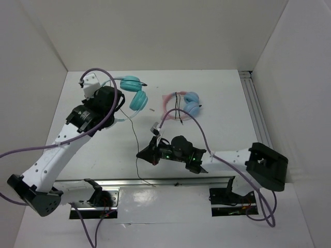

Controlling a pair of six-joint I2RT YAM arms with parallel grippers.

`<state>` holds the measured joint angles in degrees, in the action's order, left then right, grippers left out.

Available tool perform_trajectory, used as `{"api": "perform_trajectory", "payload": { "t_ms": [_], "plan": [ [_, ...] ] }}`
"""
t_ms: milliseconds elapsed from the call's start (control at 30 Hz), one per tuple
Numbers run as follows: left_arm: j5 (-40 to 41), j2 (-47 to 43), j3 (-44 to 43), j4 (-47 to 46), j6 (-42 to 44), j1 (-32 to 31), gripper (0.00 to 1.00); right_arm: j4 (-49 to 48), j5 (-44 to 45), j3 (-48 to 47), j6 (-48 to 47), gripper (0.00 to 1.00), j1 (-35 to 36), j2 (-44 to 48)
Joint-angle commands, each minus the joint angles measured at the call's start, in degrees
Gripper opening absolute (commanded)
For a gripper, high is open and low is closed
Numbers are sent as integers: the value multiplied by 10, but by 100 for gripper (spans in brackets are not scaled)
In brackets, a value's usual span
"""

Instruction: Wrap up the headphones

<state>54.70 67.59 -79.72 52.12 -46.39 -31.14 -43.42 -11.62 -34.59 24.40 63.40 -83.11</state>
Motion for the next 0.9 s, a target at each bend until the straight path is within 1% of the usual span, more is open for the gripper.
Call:
{"api": "perform_trajectory", "payload": {
  "t_ms": [0,133,167,267,333,500,567,633,667,700,767,833,867],
  "plan": [
    [-37,12,-12,-64,2,18,0,185,122,-39,-67,0,26,65],
    [-30,57,-12,-47,5,29,0,281,149,-93,-107,0,51,116],
    [-30,67,-17,-27,5,29,0,296,161,-103,-115,0,52,124],
    [-30,104,-31,-3,6,29,0,361,161,-154,-151,0,57,147],
    [-38,120,-39,10,-4,29,0,395,155,-185,-166,0,57,155],
    [-59,158,-44,17,-18,42,0,432,71,-227,-186,0,45,194],
    [-68,176,-52,25,-18,48,0,446,73,-227,-199,0,45,211],
    [-83,198,-58,25,6,48,0,479,99,-246,-219,0,45,223],
    [-88,206,-64,25,31,48,0,492,113,-253,-226,0,45,229],
    [-88,221,-64,25,40,39,0,504,122,-266,-233,0,37,229],
    [-95,234,-64,25,73,28,0,539,122,-278,-256,0,30,229],
    [-107,246,-71,38,81,20,0,572,122,-290,-275,0,24,234],
    [-121,246,-76,38,113,11,0,588,128,-295,-294,0,24,234]
  ]
}}
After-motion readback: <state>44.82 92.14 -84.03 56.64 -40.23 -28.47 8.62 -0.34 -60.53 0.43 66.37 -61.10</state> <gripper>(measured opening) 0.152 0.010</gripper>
